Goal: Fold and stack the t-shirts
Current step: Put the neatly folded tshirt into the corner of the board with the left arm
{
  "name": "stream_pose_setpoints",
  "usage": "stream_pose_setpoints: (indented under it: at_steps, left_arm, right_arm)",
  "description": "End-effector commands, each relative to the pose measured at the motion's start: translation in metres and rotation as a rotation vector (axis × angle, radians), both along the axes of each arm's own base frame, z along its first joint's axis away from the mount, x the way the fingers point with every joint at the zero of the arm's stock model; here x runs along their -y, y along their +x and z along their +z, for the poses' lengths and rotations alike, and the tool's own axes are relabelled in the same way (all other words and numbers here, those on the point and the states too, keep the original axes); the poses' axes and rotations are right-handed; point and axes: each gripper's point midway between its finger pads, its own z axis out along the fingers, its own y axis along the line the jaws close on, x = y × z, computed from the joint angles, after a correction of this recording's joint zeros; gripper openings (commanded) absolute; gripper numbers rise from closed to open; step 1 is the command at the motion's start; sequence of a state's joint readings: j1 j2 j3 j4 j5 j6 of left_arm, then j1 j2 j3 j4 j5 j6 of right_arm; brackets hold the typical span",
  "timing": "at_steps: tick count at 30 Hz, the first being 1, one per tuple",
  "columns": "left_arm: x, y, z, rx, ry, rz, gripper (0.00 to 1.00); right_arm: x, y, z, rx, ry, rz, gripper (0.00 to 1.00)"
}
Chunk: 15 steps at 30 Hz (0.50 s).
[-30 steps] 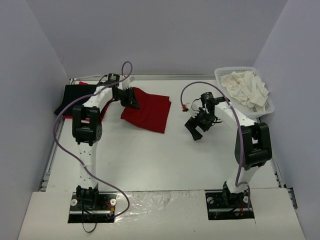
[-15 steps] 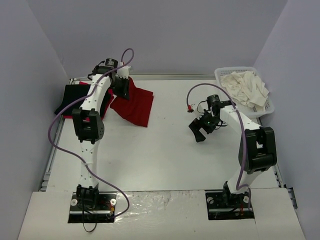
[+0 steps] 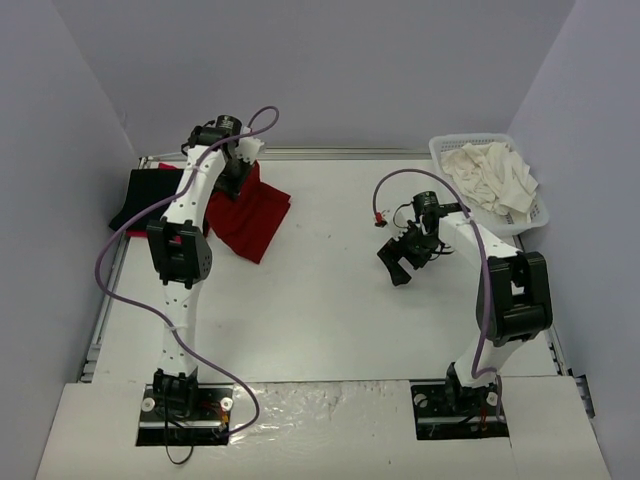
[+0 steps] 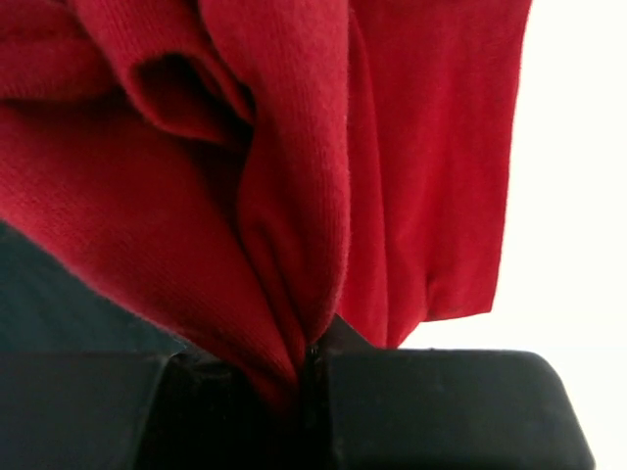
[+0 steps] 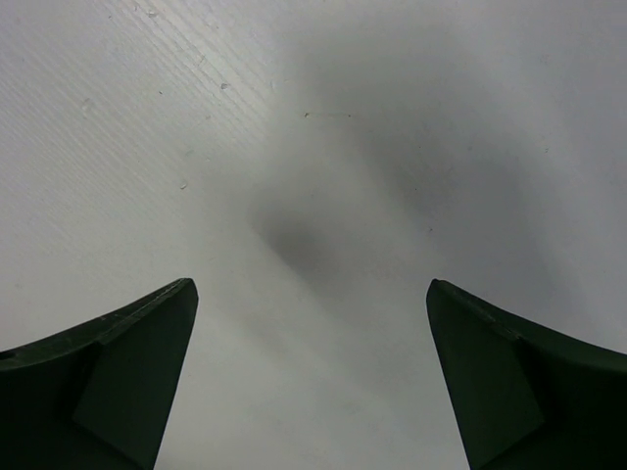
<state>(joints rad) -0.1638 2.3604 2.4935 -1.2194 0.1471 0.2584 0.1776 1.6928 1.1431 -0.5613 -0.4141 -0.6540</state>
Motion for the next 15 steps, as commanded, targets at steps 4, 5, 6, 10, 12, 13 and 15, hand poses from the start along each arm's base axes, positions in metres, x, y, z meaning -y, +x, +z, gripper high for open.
stream_pose_setpoints:
  at_steps: [4,5,6,10,12,13,15]
  left_arm:
    - [-0.017,0.0,0.062,0.146,0.082,0.014,0.02]
    - [-0.019,0.001,0.067,0.163,0.091,0.025,0.02]
    - [-0.021,0.002,0.07,0.169,0.093,0.036,0.02]
    - [-0.03,0.003,0.083,0.207,0.13,0.067,0.02]
    - [-0.032,0.004,0.096,0.248,0.125,0.082,0.02]
    - [-0.032,0.005,0.101,0.263,0.121,0.085,0.02]
    - [-0.034,0.003,0.113,0.297,0.119,0.101,0.02]
  right_arm:
    - [0.006,-0.01,-0.01,-0.047,-0.037,-0.012,1.0]
    - [0.007,-0.01,-0.01,-0.046,-0.042,-0.013,1.0]
    - [0.008,-0.01,-0.012,-0.048,-0.047,-0.014,1.0]
    - [0.011,-0.01,-0.016,-0.054,-0.062,-0.02,1.0]
    - [0.012,-0.01,-0.018,-0.058,-0.069,-0.022,1.0]
    - [0.012,-0.011,-0.018,-0.061,-0.071,-0.022,1.0]
    - [0.013,-0.011,-0.019,-0.062,-0.074,-0.024,1.0]
